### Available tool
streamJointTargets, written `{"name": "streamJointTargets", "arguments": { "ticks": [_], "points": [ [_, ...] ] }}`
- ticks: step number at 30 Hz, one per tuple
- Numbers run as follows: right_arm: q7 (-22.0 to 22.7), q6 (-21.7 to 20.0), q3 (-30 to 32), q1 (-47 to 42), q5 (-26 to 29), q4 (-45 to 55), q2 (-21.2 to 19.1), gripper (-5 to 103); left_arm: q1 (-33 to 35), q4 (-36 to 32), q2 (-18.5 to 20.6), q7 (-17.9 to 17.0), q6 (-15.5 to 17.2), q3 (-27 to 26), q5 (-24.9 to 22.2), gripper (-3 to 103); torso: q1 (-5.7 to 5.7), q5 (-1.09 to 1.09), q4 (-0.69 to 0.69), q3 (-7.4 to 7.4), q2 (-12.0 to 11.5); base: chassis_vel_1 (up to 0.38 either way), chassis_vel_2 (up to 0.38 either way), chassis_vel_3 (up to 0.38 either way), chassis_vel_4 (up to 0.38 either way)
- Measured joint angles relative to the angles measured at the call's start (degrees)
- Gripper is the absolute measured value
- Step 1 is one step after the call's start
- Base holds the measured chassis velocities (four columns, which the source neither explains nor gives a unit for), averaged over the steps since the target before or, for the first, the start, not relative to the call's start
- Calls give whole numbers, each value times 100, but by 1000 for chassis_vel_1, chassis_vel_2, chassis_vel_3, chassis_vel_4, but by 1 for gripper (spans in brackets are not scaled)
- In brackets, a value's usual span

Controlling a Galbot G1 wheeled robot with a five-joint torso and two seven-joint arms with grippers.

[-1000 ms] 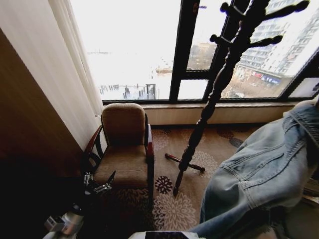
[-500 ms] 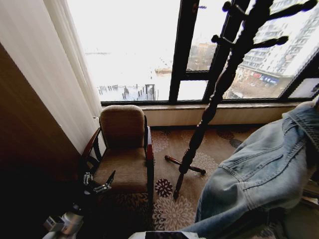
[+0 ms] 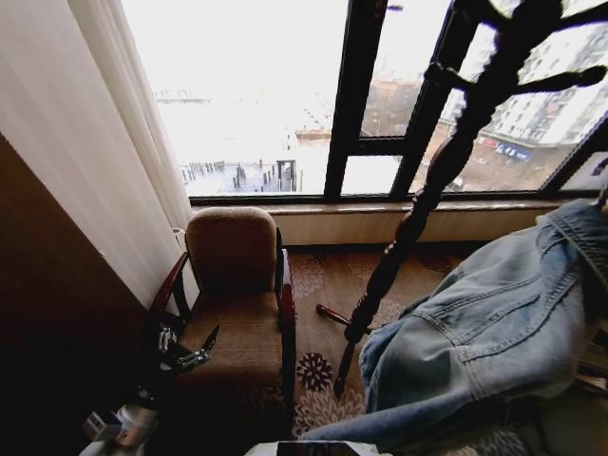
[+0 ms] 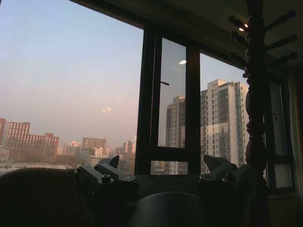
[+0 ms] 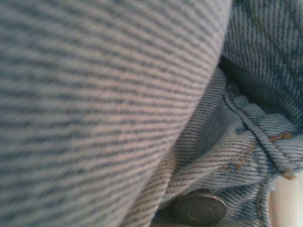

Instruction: Pick up the clothes from the bed and hang them on the clothes hanger.

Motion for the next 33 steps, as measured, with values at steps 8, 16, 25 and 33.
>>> {"name": "streamJointTargets", "arguments": {
  "ticks": [8,16,25,33],
  "points": [
    [23,-26,5,-2,26,0,39,20,-15,14,0,16,-1,7,-3,100,0,0,0,0,0,-80,84,84,-95],
    [-17,-160,340,-5,172,0,-357,20,-21,84,-6,56,-20,-1,-39,100,6,1,0,2,-2,-56,61,51,-47],
    [-260,-332,1365,162,782,2,-1220,20,-80,114,-29,87,-27,64,-31,100,-2,2,0,0,1,0,0,0,0],
    [-331,-315,1811,491,1254,-299,-1612,20,-41,101,-35,102,-27,30,-49,100,3,0,1,1,0,0,0,0,0]
  ]
}}
